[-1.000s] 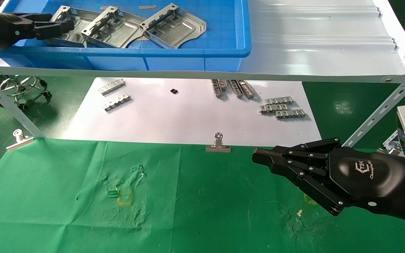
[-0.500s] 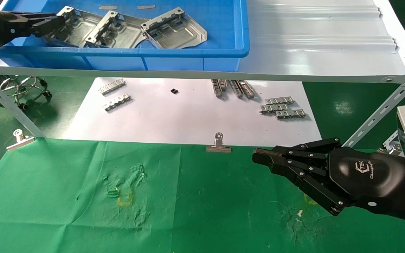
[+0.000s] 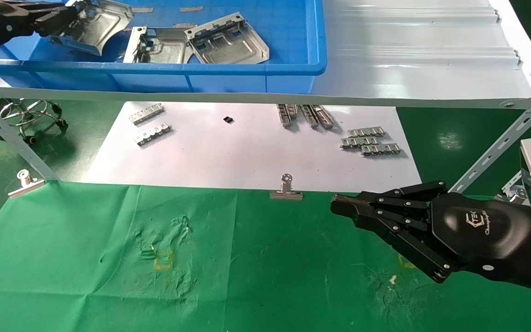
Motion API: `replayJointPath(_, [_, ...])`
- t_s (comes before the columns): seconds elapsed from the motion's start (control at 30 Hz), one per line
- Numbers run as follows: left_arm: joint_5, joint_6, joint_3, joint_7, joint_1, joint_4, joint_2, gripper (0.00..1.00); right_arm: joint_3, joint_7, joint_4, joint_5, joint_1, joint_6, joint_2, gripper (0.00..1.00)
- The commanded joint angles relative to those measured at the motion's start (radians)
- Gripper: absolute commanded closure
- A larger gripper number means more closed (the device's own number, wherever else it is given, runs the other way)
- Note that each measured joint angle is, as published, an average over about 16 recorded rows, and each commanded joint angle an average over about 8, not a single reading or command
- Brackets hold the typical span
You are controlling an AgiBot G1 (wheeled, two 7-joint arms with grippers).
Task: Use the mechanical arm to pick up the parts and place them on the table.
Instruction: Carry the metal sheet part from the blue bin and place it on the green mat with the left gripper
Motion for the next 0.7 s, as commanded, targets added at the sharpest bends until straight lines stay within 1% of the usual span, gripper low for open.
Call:
replayJointPath(0.03, [-0.006,-0.007,-0.005,-0.001,0.001,-0.007,-0.001,1.00,0.000,0.000,0.000,0.000,0.000,0.000,0.000,1.00])
replayJointPath(0.17, [-0.054,0.034,-0.031,0.014,0.016,-0.039,-0.016,1.00,0.000,0.000,0.000,0.000,0.000,0.000,0.000,1.00])
replayJointPath(0.33, [-0.124,0.130,-0.064,0.063,0.039,-0.085,-0.042,1.00,0.000,0.000,0.000,0.000,0.000,0.000,0.000,1.00])
replayJointPath(0.53, [-0.216,0.295,-0.101,0.150,0.066,-0.138,-0.072,1.00,0.000,0.000,0.000,0.000,0.000,0.000,0.000,1.00])
replayJointPath(0.7, [-0.276,0.455,-0.118,0.251,0.087,-0.174,-0.087,1.00,0.000,0.000,0.000,0.000,0.000,0.000,0.000,1.00])
